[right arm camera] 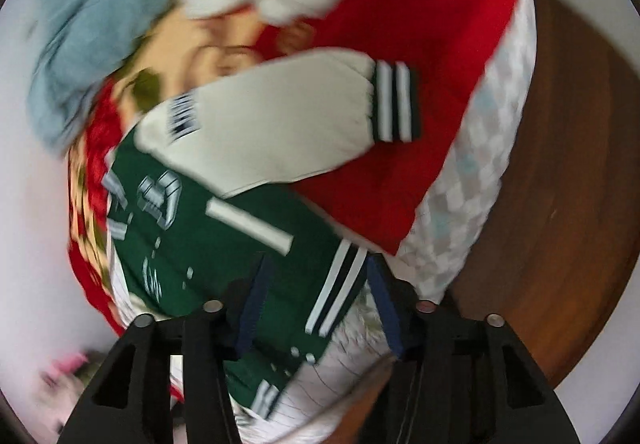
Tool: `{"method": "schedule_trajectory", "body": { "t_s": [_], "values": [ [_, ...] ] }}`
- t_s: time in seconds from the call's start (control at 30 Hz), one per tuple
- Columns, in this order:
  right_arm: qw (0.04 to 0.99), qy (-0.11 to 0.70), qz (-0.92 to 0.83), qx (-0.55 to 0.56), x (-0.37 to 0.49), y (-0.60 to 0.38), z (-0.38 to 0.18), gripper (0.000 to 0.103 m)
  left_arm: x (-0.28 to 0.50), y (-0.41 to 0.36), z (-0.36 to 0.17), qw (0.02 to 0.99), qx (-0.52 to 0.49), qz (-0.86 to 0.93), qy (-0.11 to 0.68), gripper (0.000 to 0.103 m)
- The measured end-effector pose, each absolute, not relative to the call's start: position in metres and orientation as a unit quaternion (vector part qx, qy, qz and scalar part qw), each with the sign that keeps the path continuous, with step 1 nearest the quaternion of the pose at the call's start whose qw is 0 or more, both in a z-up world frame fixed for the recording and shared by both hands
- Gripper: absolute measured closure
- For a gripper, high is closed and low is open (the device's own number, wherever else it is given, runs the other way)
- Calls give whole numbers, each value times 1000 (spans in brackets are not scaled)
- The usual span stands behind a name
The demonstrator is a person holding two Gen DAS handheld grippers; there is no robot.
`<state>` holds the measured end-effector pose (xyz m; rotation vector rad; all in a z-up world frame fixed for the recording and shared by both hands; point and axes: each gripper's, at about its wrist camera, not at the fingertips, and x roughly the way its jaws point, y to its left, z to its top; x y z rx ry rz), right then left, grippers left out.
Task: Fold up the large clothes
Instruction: 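Grasp the striped cuff of one cream sleeve with the right tool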
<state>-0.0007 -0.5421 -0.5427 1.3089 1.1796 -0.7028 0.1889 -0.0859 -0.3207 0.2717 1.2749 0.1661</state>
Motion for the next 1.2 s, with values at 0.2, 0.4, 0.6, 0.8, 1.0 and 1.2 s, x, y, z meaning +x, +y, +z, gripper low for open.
{"method": "schedule_trajectory", "body": {
  "t_s": [0.2,0.4,0.6,0.8,1.0,1.2],
  "values": [
    [528,440,-300,661,-8,-578,-670,45,219,-127,-407,760,157,81,626,0],
    [542,383,-314,679,19,-598,-724,45,251,-162,-463,751,160,82,635,0],
    [556,334,-371,664,36,-604,-725,49,272,-190,-503,752,162,63,635,0],
    [568,341,-407,629,70,-607,-717,59,287,-195,-526,754,157,56,636,0],
    [634,315,-414,572,100,-598,-646,85,313,-178,-535,764,150,63,625,0],
    [725,307,-352,506,194,-554,-552,85,332,-138,-525,775,123,80,614,0]
  ]
}}
